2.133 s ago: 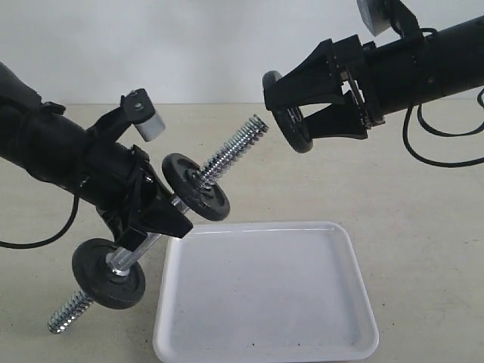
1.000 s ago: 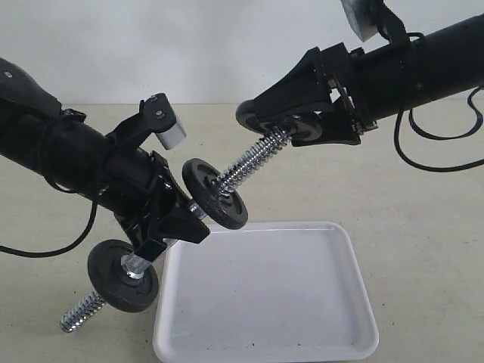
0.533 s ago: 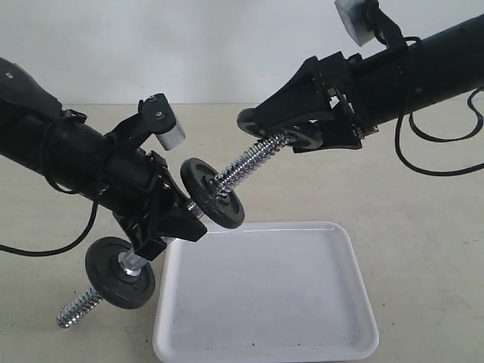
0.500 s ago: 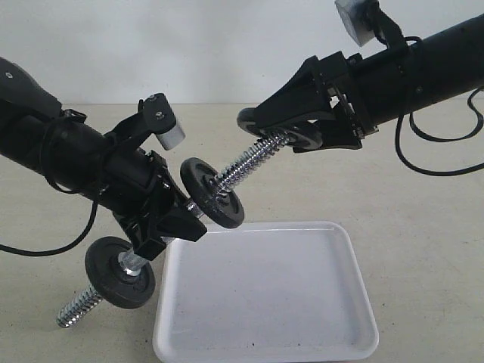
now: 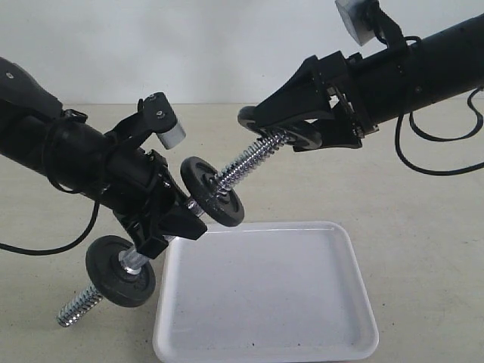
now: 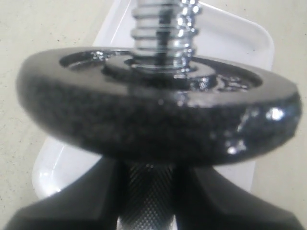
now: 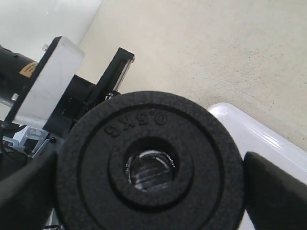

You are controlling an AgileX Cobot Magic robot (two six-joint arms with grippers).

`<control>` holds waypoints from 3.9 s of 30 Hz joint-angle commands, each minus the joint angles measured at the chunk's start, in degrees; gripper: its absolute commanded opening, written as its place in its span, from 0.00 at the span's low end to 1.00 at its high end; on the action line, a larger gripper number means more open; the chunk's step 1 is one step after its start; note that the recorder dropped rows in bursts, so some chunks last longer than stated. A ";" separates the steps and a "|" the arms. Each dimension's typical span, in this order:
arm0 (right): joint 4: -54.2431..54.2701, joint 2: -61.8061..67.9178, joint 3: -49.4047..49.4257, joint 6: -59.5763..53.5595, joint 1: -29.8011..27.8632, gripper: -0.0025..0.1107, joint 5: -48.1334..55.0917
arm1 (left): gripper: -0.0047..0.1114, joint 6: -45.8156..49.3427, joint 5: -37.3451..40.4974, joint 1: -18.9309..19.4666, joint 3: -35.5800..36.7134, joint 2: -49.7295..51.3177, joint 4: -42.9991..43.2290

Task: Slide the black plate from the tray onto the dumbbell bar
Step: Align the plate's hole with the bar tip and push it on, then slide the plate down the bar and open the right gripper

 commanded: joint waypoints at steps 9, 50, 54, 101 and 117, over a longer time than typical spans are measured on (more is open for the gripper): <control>4.71 -0.68 -0.64 -4.09 0.78 0.04 3.13 | 0.08 2.91 -6.12 0.12 -1.94 -3.16 -14.59; 15.39 -0.68 -0.64 -4.41 3.04 0.04 -8.66 | 0.08 3.28 -11.51 0.12 -1.94 -3.16 -19.75; 15.71 -0.68 -0.64 -5.79 3.04 0.04 -8.66 | 0.08 3.28 -11.17 0.12 -1.94 -3.16 -19.75; 15.31 -0.68 -0.64 -5.98 3.41 0.94 -7.63 | 0.08 3.51 -11.02 0.12 -1.94 -3.16 -17.86; 14.45 -0.68 -0.64 -6.22 3.41 0.94 3.13 | 0.08 3.51 -13.26 0.12 -1.94 -3.16 -17.86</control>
